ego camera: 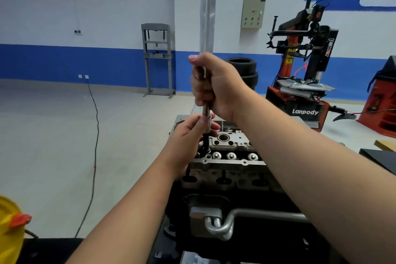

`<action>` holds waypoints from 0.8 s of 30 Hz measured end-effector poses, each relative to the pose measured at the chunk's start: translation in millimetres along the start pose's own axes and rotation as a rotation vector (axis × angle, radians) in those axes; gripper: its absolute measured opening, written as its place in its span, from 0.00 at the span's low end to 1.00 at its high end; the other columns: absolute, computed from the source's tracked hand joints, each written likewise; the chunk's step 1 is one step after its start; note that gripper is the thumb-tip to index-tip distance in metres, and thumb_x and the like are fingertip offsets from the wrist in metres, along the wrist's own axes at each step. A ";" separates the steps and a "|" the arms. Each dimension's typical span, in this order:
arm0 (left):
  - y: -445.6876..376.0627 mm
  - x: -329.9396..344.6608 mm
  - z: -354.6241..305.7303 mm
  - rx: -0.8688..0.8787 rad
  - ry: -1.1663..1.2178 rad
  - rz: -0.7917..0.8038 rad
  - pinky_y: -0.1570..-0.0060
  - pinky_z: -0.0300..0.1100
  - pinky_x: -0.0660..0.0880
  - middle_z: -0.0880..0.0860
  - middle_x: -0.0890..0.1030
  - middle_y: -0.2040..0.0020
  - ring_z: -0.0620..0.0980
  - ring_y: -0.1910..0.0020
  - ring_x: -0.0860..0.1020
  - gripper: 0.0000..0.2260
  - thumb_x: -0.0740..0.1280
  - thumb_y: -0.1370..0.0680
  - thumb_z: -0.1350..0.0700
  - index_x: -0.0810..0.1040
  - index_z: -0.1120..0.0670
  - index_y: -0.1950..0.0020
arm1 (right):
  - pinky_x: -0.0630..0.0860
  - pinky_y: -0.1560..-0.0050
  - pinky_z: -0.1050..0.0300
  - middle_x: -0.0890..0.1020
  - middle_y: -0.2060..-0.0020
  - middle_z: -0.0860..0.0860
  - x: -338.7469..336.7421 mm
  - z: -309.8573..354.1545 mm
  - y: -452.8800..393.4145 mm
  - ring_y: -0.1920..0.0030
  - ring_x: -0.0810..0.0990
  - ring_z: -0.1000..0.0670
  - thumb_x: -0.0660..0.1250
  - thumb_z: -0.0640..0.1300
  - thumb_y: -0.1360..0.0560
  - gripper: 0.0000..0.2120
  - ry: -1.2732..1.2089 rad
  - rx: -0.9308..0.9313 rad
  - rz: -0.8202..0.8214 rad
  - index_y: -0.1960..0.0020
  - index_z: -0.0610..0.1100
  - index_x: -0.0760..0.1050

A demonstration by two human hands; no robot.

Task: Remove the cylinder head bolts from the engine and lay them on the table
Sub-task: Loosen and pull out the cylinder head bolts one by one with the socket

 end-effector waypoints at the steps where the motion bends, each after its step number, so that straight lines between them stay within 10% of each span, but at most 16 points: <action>1: -0.5 0.3 -0.6 0.006 0.004 0.000 0.44 0.52 0.75 0.46 0.86 0.54 0.46 0.50 0.84 0.15 0.64 0.24 0.32 0.85 0.39 0.52 | 0.60 0.68 0.55 0.63 0.75 0.51 0.4 -1.8 1.5 0.72 0.58 0.50 0.63 0.50 0.21 0.18 0.005 0.006 -0.040 0.68 0.47 0.67; 7: -1.7 1.1 -3.7 0.048 -0.014 -0.079 0.65 0.42 0.67 0.43 0.79 0.68 0.48 0.66 0.71 0.09 0.66 0.28 0.52 0.82 0.40 0.64 | 0.68 0.63 0.55 0.70 0.69 0.52 17.4 -11.9 16.1 0.67 0.68 0.52 0.62 0.54 0.20 0.15 0.138 -0.136 -0.498 0.59 0.45 0.70; 14: -3.3 -1.2 1.4 -0.015 0.036 0.031 0.45 0.49 0.73 0.46 0.86 0.51 0.46 0.49 0.84 0.14 0.66 0.26 0.32 0.85 0.38 0.51 | 0.53 0.65 0.51 0.60 0.76 0.51 -4.2 -1.1 0.9 0.70 0.52 0.48 0.59 0.52 0.21 0.20 -0.055 0.079 -0.002 0.69 0.46 0.63; 20: -4.3 -1.2 0.0 0.048 0.031 -0.082 0.56 0.50 0.73 0.47 0.82 0.61 0.50 0.59 0.76 0.10 0.72 0.34 0.44 0.82 0.45 0.56 | 0.69 0.65 0.55 0.71 0.67 0.50 15.7 -12.5 16.5 0.66 0.69 0.52 0.60 0.50 0.21 0.11 0.126 -0.148 -0.467 0.57 0.44 0.71; 24: -3.0 -1.5 2.6 0.024 0.051 -0.062 0.52 0.45 0.76 0.47 0.85 0.56 0.45 0.56 0.82 0.12 0.72 0.28 0.40 0.83 0.46 0.51 | 0.59 0.67 0.52 0.65 0.74 0.48 7.1 -7.0 5.9 0.71 0.61 0.49 0.58 0.50 0.22 0.16 -0.009 -0.093 -0.329 0.65 0.44 0.68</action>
Point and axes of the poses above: each hand's wrist, its own y-axis away from the middle knuckle, its own x-axis out of the palm, z = x × y, the point moved 4 cm from there along -y, towards the middle knuckle
